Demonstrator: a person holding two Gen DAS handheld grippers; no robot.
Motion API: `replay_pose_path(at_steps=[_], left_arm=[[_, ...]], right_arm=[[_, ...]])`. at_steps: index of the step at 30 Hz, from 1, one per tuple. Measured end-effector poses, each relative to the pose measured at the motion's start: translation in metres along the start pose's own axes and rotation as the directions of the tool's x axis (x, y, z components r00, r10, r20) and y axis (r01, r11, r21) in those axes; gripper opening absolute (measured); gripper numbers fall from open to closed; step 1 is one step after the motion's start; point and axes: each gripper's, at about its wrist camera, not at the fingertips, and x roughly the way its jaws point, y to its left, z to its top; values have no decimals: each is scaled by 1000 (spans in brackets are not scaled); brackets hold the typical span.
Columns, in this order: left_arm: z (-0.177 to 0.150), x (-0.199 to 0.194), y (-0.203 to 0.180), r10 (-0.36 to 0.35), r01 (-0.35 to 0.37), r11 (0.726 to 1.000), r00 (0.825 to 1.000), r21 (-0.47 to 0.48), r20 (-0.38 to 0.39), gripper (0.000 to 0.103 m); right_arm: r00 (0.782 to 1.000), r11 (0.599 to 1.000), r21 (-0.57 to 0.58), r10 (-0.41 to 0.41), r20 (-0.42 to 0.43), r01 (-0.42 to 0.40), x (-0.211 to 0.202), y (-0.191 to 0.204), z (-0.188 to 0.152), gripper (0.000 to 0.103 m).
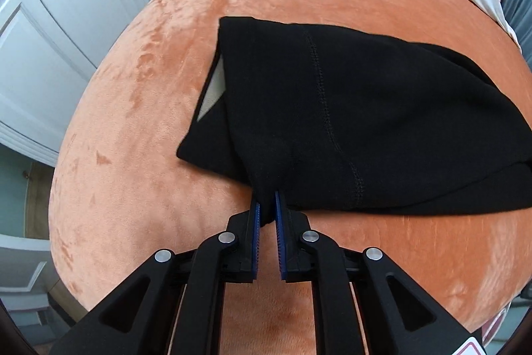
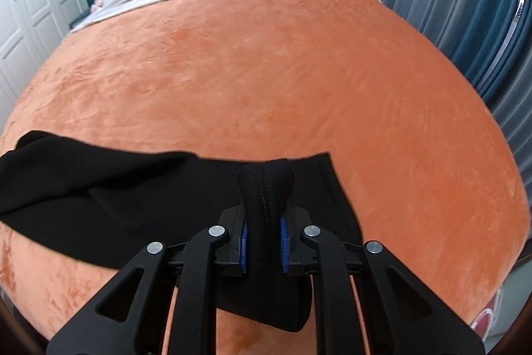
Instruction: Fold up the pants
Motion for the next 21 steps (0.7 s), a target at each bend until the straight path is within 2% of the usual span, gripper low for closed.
replay_pose_path(at_steps=[2,3,4,5,6,7,8,9,11,12,13,14,16,17,18,19,20,21], left_arm=[[4,0,2,7,-7,1000,1000,-8,-13,12],[6,1,2,14,-14,1000,1000,-10,-18,13],[5,2,3,15,-15,1000,1000,-13,-26,13],[3,3,3,21,-22,1000,999,-12,-29,13],[2,5,3,26,-27,1000,999,-10,-29,13],[-1,6,0,36,-36,999,999,-4,-29,14],[-5,6,-2,43,-43,999,999,-1,-28,14],[-8,6,-3,48,-48,999,998,0,-27,14],[-18,7,-5,73,-73,997,997,1,-28,14],[-21,7,-5,72,-72,997,997,-3,-31,14],[-26,7,-4,79,-80,997,996,-6,-41,14],[-28,7,-3,89,-90,996,995,-10,-46,14],[-32,3,-1,104,-105,994,993,-17,-51,14],[-33,-2,-2,117,-117,993,992,-16,-45,14],[-34,-8,-4,108,-108,994,994,-12,-32,15],[-34,-16,-9,87,-88,996,996,-13,-16,21],[-32,-23,-14,61,-61,998,998,-18,-5,40],[-31,-27,-18,32,-32,999,999,-27,4,51]], right_arm=[[997,999,-35,-28,71,30,-15,7,29,13],[985,998,-47,-25,173,34,-39,11,51,13],[972,998,-48,-18,235,30,-54,13,61,15],[944,996,-77,-25,330,53,-76,18,69,17],[923,987,-120,-50,381,103,-85,22,67,25],[898,967,-164,-107,427,194,-87,24,56,45],[888,943,-174,-189,419,283,-75,18,40,61],[899,932,-172,-238,369,317,-59,9,27,90],[931,927,-163,-306,197,339,-22,-20,-10,87],[930,921,-134,-355,96,366,-5,-39,-39,80],[929,923,-107,-366,60,370,-1,-46,-51,75],[937,934,-70,-349,35,350,-1,-53,-65,74],[945,947,2,-320,61,321,-16,-52,-85,75],[950,953,33,-304,74,302,-23,-47,-89,75],[963,967,71,-252,92,246,-33,-38,-89,75],[977,979,101,-186,100,176,-39,-30,-87,75],[989,988,124,-103,102,90,-41,-19,-82,75],[995,988,150,19,102,-34,-42,1,-73,75]])
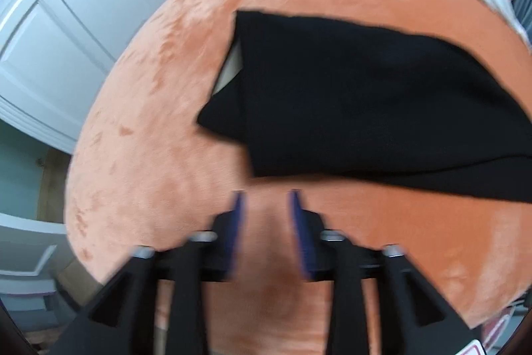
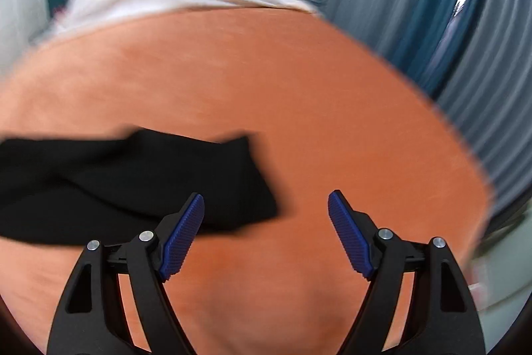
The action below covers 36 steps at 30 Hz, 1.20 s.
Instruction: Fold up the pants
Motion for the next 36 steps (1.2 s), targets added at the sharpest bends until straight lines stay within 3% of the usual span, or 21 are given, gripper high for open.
replay_pose_path(at_steps=[1,2,4,8,12,15,16,17,19,21,25,28,31,33,35,36], left_arm=[[3,-5,-6,-33,33,999,999,-19,15,68],[5,-6,-9,-45,46,998,999,-37,23,75],[13,-3,-17,-99,101,992,995,-76,24,75],[24,17,-15,-121,118,981,993,-155,-9,75],[23,39,20,-203,181,931,978,-318,-36,75],[21,52,34,-207,171,914,976,-367,-61,75],[20,56,38,-219,179,907,974,-382,-62,71],[20,56,40,-234,196,900,971,-389,-50,52],[24,53,41,-237,207,903,971,-377,-36,30],[29,53,41,-249,217,910,967,-353,-48,26],[41,57,53,-286,252,913,956,-320,-63,22],[59,23,64,-225,229,955,973,-187,41,22],[79,2,72,-91,98,994,989,-54,115,23],[81,31,74,-19,20,1000,999,-10,28,23],[70,65,68,33,-31,999,996,32,-84,24],[66,68,63,45,-40,998,995,53,-88,24]], right_arm=[[997,997,14,76,-15,-76,3,20,3,75],[986,987,15,161,-47,-161,11,52,5,75],[966,971,4,240,-97,-240,23,97,4,75],[916,924,-38,370,-153,-380,28,194,-17,75],[900,906,-101,386,-202,-411,21,265,-45,75],[877,894,-83,408,-255,-440,21,306,-63,75],[875,893,-84,408,-260,-442,18,317,-68,75],[871,890,-87,413,-266,-448,16,325,-72,75],[873,893,-88,405,-273,-442,13,345,-80,75],[866,887,-89,414,-281,-453,11,358,-83,75],[895,897,-171,357,-266,-408,-1,376,-89,75],[910,898,-212,330,-251,-385,-14,379,-91,75],[919,906,-204,324,-226,-370,-21,379,-90,77],[923,917,-185,310,-228,-354,-18,374,-95,78],[924,930,-151,293,-246,-335,-12,366,-99,78],[923,935,-128,291,-253,-330,-12,357,-102,78]])
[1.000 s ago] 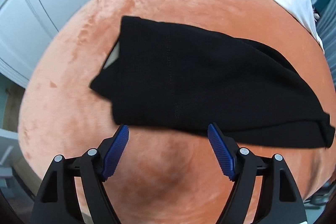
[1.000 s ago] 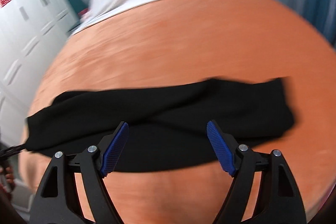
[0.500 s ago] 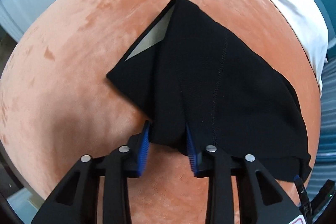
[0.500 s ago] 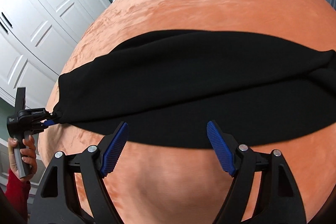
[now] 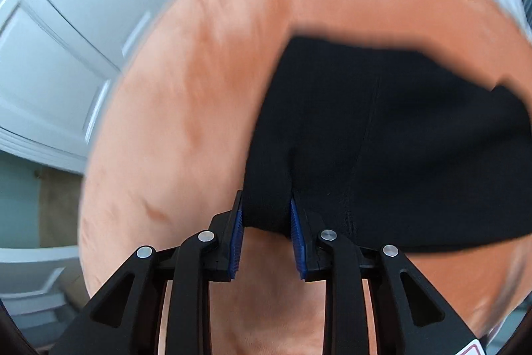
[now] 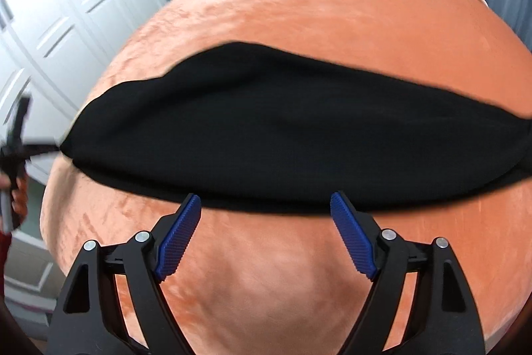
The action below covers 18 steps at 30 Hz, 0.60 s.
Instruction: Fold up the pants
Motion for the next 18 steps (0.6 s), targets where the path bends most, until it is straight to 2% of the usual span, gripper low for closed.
replay_pose_path(at_steps=[2,4,7,8,10,12,13,15,16,18], left_arm=[[-14,-24,-12,86,-90,996,989,27,116,28],[-23,-42,-13,112,-112,994,982,-11,150,28],[-40,-67,-11,230,-216,972,957,-97,176,44],[-45,-75,-15,239,-221,969,952,-111,190,44],[-53,-94,-27,226,-205,972,951,-115,212,44],[-54,-108,-44,214,-195,976,945,-100,247,50],[-55,-114,-60,198,-182,980,943,-83,266,55],[-58,-125,-103,159,-155,987,939,-38,305,58],[-60,-127,-120,143,-146,989,940,-16,311,63],[-63,-130,-158,103,-121,992,943,39,318,65]], right_arm=[[1000,1000,15,-14,11,14,-6,-12,-3,78],[998,998,44,-49,34,47,-18,-37,-8,78],[994,989,120,-97,46,91,-31,-82,-12,78],[990,979,167,-129,53,119,-39,-110,-13,78],[981,961,226,-182,68,162,-52,-148,-13,78],[965,931,302,-244,92,206,-71,-196,-8,78],[958,913,346,-267,105,217,-80,-221,-4,78],[948,882,418,-294,123,220,-92,-261,9,78],[944,869,441,-307,122,226,-94,-278,16,78],[937,848,469,-332,106,247,-91,-308,37,78]])
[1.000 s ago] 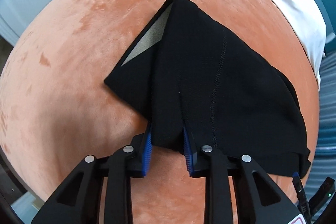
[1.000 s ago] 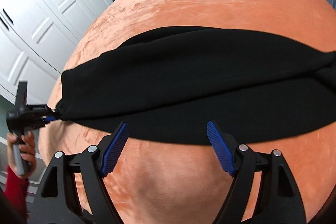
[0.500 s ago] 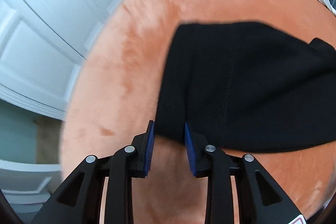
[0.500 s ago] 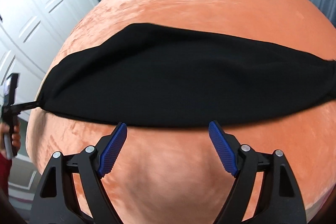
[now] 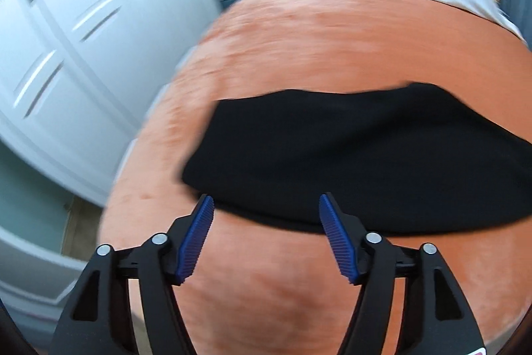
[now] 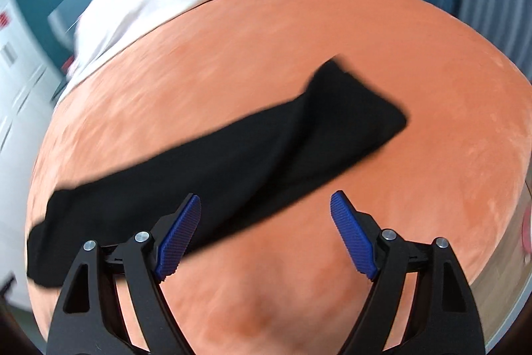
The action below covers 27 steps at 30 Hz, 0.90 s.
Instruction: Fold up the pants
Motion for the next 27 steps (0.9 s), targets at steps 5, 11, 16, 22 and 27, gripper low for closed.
replay_pose_path(at_steps=[5,11,16,22,27], left_arm=[[-1,-9,-100,-86,88,991,996,104,-24,66],[-5,-14,-164,-124,136,977,989,163,-86,66],[-1,-17,-178,-84,94,978,995,185,-60,67],[-6,-4,-192,-97,117,980,987,161,-126,67],[-12,-10,-211,-83,106,969,990,223,-110,67]], right_arm=[[993,997,5,-75,-93,76,61,-5,48,78],[985,991,-89,-109,-131,98,100,12,67,3],[970,985,-73,164,181,-153,-4,-12,78,4],[986,997,49,58,-154,-51,92,-84,25,16],[999,997,62,49,-13,-48,68,-95,29,73]])
